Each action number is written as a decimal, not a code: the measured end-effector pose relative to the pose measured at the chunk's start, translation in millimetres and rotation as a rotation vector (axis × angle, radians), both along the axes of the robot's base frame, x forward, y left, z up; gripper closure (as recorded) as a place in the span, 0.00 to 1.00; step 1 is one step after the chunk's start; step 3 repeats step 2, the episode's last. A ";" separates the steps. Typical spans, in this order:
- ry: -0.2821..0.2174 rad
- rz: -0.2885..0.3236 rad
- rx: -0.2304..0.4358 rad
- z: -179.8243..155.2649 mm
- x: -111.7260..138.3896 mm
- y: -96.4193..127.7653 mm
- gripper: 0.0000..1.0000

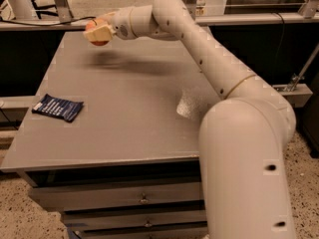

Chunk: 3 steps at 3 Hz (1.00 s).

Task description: Pick apple

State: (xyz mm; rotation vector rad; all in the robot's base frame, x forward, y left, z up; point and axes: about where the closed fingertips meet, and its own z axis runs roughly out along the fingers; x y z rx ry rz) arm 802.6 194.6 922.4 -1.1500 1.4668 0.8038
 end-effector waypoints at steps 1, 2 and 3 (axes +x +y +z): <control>0.022 0.052 0.105 31.3 -45.3 -9.0 1.00; 0.032 0.067 0.121 32.7 -51.5 -4.2 1.00; 0.032 0.067 0.121 32.7 -51.5 -4.2 1.00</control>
Offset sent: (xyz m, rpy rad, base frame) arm -0.0402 -0.0083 0.0278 0.0924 0.0185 0.0454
